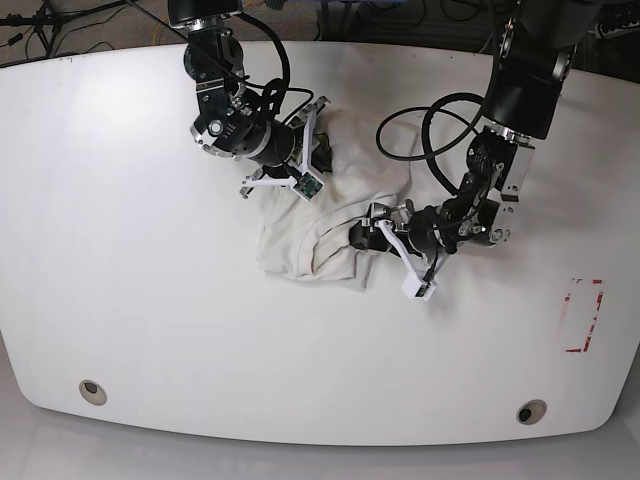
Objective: Fold the T-shirt properly
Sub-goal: 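Pinch the bundle's edges with both grippers and press them inward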
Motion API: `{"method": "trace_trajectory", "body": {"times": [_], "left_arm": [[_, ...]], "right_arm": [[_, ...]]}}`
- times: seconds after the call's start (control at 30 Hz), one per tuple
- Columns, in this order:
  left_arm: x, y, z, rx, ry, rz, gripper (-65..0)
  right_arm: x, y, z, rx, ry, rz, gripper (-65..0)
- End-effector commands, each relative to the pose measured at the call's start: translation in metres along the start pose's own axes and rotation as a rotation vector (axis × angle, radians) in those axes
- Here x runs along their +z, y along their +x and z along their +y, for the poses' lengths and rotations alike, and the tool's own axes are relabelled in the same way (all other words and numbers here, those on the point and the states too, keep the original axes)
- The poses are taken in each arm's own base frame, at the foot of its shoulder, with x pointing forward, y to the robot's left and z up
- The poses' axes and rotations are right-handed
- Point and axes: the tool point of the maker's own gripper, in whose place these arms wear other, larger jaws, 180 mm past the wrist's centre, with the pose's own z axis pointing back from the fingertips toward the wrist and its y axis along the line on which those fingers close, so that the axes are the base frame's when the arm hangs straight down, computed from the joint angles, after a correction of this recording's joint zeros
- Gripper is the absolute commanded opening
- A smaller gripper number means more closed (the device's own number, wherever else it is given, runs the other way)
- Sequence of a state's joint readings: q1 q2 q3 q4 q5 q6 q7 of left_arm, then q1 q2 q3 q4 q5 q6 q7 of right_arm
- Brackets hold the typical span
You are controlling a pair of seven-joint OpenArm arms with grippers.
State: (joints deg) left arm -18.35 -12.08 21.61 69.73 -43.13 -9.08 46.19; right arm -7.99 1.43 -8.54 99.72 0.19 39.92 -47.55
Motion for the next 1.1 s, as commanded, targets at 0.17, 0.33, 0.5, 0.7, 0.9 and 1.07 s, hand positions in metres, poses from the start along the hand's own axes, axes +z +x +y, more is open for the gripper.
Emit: {"method": "trace_trajectory", "body": {"times": [0.17, 0.33, 0.5, 0.7, 0.9, 1.07], "left_arm": [[-0.014, 0.005, 0.007, -0.023, 0.049, 0.016, -41.7], [-0.011, 0.013, 0.007, -0.020, 0.046, -0.008, -54.7], [0.004, 0.040, -0.001, -0.039, 0.033, -0.092, -57.8], [0.019, 0.050, -0.003, -0.069, 0.041, -0.132, -58.1], [0.023, 0.047, 0.001, -0.082, 0.054, -0.098, -58.1], [0.025, 0.054, 0.000, -0.090, 0.055, -0.108, -58.2]], "right_arm": [[0.002, 0.004, -0.002, 0.014, -0.010, -0.003, -57.7], [0.002, 0.003, -0.002, 0.014, -0.010, -0.001, -57.7], [0.002, 0.004, -0.003, 0.016, -0.009, -0.002, -57.7], [0.002, 0.006, -0.004, 0.018, -0.012, -0.005, -57.7], [0.001, 0.005, -0.004, 0.015, -0.009, -0.001, -57.7], [0.001, 0.004, -0.003, 0.014, -0.008, 0.000, -57.7]]}}
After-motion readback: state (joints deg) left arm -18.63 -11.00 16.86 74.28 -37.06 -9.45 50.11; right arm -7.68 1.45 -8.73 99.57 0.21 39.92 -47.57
